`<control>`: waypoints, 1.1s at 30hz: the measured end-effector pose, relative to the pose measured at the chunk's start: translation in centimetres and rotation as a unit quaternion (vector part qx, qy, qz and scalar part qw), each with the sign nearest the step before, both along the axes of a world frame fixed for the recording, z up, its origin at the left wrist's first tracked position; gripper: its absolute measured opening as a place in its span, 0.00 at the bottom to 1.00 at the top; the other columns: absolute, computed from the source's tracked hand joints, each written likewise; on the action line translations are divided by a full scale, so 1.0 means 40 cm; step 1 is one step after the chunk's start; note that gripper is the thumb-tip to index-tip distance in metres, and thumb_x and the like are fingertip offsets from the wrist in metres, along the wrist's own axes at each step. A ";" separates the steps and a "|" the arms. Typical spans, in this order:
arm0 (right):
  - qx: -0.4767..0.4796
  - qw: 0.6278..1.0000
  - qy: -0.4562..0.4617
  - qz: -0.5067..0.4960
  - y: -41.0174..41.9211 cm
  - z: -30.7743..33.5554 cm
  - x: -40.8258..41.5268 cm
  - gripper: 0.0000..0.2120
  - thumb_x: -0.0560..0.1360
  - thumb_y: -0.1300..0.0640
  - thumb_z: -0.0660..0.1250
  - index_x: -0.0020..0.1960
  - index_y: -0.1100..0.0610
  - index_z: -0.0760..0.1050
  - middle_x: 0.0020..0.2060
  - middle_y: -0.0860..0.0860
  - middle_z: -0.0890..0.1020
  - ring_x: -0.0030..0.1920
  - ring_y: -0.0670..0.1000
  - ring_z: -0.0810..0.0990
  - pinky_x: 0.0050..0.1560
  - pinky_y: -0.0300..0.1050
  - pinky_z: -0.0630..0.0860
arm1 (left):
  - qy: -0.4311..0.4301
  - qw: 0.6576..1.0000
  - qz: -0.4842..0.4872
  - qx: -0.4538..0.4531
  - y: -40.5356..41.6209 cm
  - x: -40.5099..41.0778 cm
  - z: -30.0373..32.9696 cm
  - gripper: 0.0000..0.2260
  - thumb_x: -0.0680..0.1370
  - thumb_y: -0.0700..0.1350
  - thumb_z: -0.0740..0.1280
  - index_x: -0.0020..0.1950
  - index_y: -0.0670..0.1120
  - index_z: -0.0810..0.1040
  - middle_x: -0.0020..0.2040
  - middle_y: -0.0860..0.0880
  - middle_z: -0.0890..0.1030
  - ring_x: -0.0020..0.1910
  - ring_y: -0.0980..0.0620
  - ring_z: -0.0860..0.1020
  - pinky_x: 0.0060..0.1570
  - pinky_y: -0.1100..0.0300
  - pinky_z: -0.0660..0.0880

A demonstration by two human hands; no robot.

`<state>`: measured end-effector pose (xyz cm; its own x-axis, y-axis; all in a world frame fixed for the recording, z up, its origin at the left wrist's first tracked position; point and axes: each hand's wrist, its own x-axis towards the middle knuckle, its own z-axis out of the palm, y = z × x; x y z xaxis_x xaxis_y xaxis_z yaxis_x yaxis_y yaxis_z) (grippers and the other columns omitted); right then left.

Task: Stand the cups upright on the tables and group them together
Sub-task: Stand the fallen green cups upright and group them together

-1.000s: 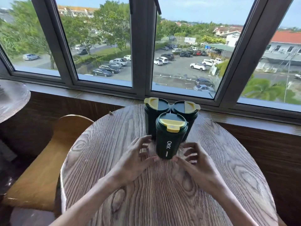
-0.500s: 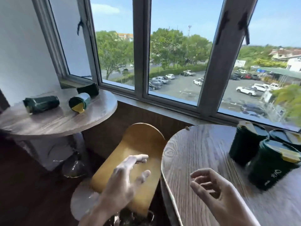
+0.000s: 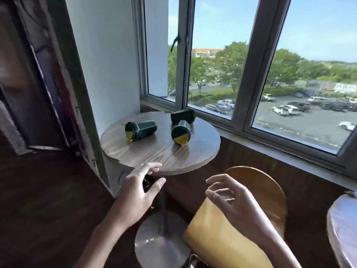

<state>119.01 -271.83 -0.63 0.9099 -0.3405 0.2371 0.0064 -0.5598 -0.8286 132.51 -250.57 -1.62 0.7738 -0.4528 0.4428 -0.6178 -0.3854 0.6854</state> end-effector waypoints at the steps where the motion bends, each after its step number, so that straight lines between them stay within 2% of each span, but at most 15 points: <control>1: -0.001 1.000 0.002 0.006 0.013 -0.007 0.059 0.08 0.74 0.55 0.71 0.51 0.46 0.78 0.43 0.48 0.83 0.43 0.43 0.83 0.42 0.35 0.78 | -0.014 1.000 0.016 0.004 0.013 0.058 -0.004 0.16 0.74 0.48 0.72 0.61 0.52 0.77 0.55 0.58 0.79 0.57 0.63 0.76 0.57 0.77 0.67; 5: -0.014 1.000 0.002 0.021 0.043 -0.030 0.304 0.09 0.73 0.52 0.72 0.52 0.44 0.77 0.46 0.45 0.83 0.46 0.41 0.83 0.44 0.33 0.78 | -0.030 0.997 0.073 0.025 0.043 0.311 -0.016 0.21 0.74 0.51 0.72 0.65 0.51 0.74 0.61 0.51 0.74 0.61 0.55 0.73 0.61 0.62 0.70; 10: -0.052 0.998 -0.006 0.023 0.039 -0.038 0.596 0.14 0.73 0.49 0.72 0.57 0.43 0.75 0.50 0.40 0.80 0.50 0.37 0.79 0.47 0.30 0.77 | -0.020 0.992 0.110 0.065 0.038 0.616 -0.030 0.30 0.70 0.56 0.74 0.70 0.52 0.68 0.65 0.45 0.70 0.67 0.48 0.69 0.63 0.56 0.68; 14: -0.089 0.996 0.000 0.025 0.034 -0.049 0.773 0.20 0.72 0.50 0.72 0.62 0.43 0.71 0.56 0.42 0.77 0.53 0.39 0.78 0.54 0.36 0.77 | 0.053 0.992 0.082 0.084 0.018 0.769 -0.070 0.46 0.65 0.63 0.74 0.76 0.55 0.54 0.73 0.45 0.61 0.72 0.45 0.63 0.68 0.45 0.68; 17: -0.103 0.994 0.029 0.026 0.040 -0.067 0.890 0.26 0.72 0.51 0.72 0.67 0.43 0.67 0.61 0.44 0.72 0.58 0.42 0.76 0.60 0.41 0.77 | 0.098 0.991 0.034 0.082 0.001 0.861 -0.108 0.54 0.62 0.65 0.75 0.77 0.56 0.45 0.76 0.46 0.58 0.74 0.45 0.61 0.70 0.44 0.66; 19: -0.116 0.992 0.045 0.026 0.043 -0.076 0.951 0.30 0.73 0.52 0.72 0.70 0.42 0.63 0.65 0.45 0.69 0.63 0.44 0.73 0.65 0.44 0.74 | 0.094 0.994 0.007 0.056 -0.011 0.906 -0.124 0.52 0.61 0.66 0.76 0.75 0.57 0.49 0.72 0.47 0.64 0.70 0.46 0.68 0.66 0.46 0.72; 22: -0.129 0.989 0.065 0.015 0.049 -0.084 1.022 0.35 0.74 0.54 0.71 0.75 0.43 0.57 0.69 0.46 0.65 0.68 0.45 0.69 0.68 0.44 0.71 | 0.058 0.998 -0.020 0.022 -0.020 0.956 -0.134 0.44 0.61 0.62 0.78 0.70 0.57 0.58 0.64 0.52 0.72 0.59 0.52 0.76 0.55 0.56 0.78; 25: -0.130 0.988 0.076 -0.018 0.058 -0.087 1.076 0.37 0.73 0.54 0.70 0.76 0.43 0.55 0.70 0.45 0.64 0.69 0.45 0.67 0.69 0.45 0.71 | 0.017 0.998 -0.062 0.000 -0.034 1.017 -0.111 0.43 0.62 0.60 0.78 0.71 0.56 0.60 0.63 0.54 0.74 0.58 0.56 0.76 0.56 0.67 0.74; 27: -0.120 0.989 0.070 -0.056 0.060 -0.090 1.103 0.37 0.73 0.54 0.70 0.76 0.42 0.55 0.69 0.44 0.65 0.69 0.43 0.67 0.69 0.46 0.71 | -0.007 0.995 -0.094 -0.017 -0.056 1.066 -0.079 0.43 0.63 0.60 0.78 0.72 0.55 0.60 0.61 0.57 0.74 0.57 0.60 0.76 0.54 0.79 0.69; 28: -0.111 0.988 0.067 -0.078 0.063 -0.092 1.114 0.37 0.73 0.54 0.71 0.76 0.42 0.56 0.69 0.43 0.65 0.68 0.43 0.68 0.68 0.47 0.72 | -0.016 0.993 -0.113 -0.020 -0.072 1.091 -0.058 0.42 0.64 0.59 0.77 0.72 0.54 0.61 0.60 0.57 0.74 0.55 0.61 0.76 0.52 0.81 0.69; 31: -0.077 0.985 0.069 -0.139 0.077 -0.102 1.140 0.38 0.72 0.52 0.72 0.75 0.38 0.56 0.67 0.40 0.67 0.66 0.41 0.70 0.67 0.46 0.73 | -0.021 0.984 -0.175 -0.017 -0.130 1.159 -0.002 0.38 0.66 0.61 0.75 0.71 0.53 0.61 0.60 0.53 0.77 0.53 0.58 0.79 0.49 0.77 0.74; 33: -0.061 0.979 0.076 -0.179 0.088 -0.107 1.147 0.38 0.72 0.50 0.72 0.75 0.38 0.56 0.67 0.41 0.69 0.65 0.42 0.72 0.67 0.45 0.73 | -0.010 0.978 -0.208 -0.011 -0.177 1.195 0.026 0.36 0.67 0.61 0.74 0.69 0.53 0.62 0.57 0.51 0.79 0.48 0.56 0.81 0.42 0.79 0.74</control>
